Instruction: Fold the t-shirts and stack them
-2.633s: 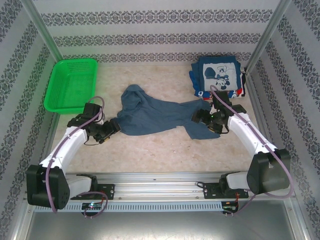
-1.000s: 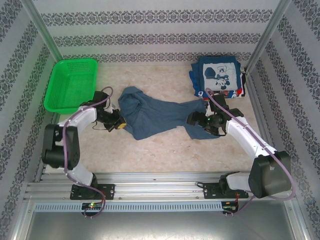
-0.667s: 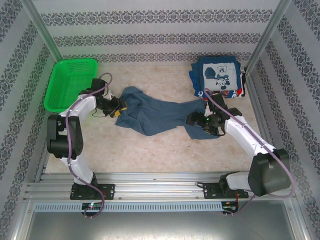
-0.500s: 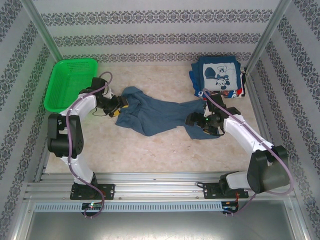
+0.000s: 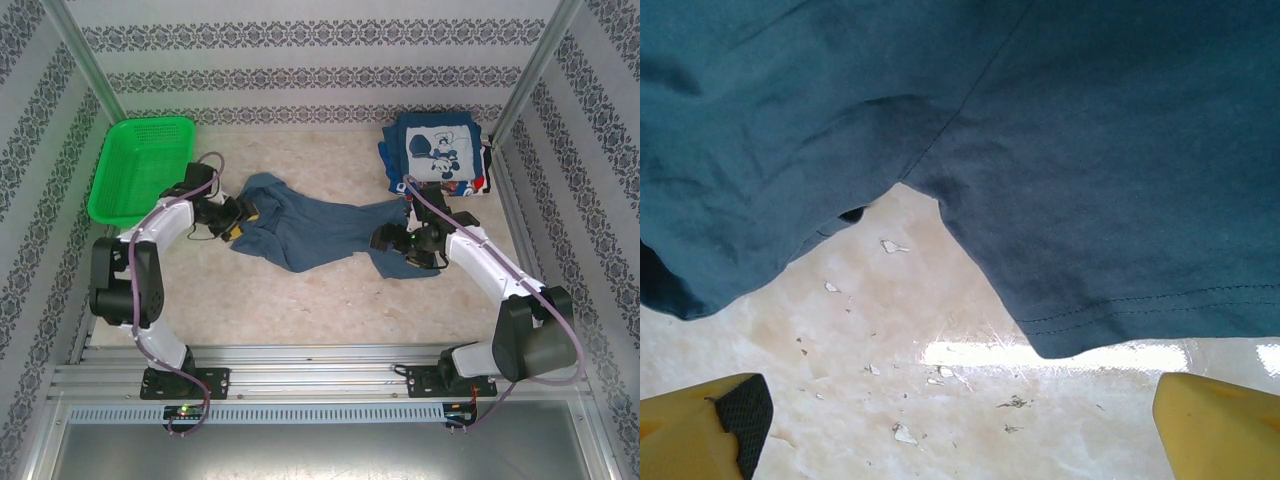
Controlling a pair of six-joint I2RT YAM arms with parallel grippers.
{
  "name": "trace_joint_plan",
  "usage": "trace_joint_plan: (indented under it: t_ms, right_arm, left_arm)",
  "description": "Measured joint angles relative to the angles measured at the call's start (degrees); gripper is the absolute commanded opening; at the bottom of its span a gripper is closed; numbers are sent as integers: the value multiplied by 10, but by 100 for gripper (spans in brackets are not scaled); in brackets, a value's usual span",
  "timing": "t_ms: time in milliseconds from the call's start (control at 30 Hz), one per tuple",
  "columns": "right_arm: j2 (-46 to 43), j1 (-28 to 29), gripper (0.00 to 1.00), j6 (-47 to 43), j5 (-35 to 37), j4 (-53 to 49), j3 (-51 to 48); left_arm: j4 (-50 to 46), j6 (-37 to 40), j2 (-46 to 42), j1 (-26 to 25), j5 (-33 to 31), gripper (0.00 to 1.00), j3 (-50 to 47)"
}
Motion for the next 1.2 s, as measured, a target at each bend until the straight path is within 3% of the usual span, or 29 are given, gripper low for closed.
trace_joint_plan:
  t_ms: [400,900,1200]
  right_arm:
    - [-15,-14,98,-1,0,2,-9]
    - [-23,-26,98,-1,0,2,-9]
    - [-27,-34,98,-3,-2,2,-9]
  left_arm:
    - [-72,52,115,-29,-76,55,144]
    - [-216,186,188,-83,-176,53,277]
    - [-273,236,200,-94,-253,49,308]
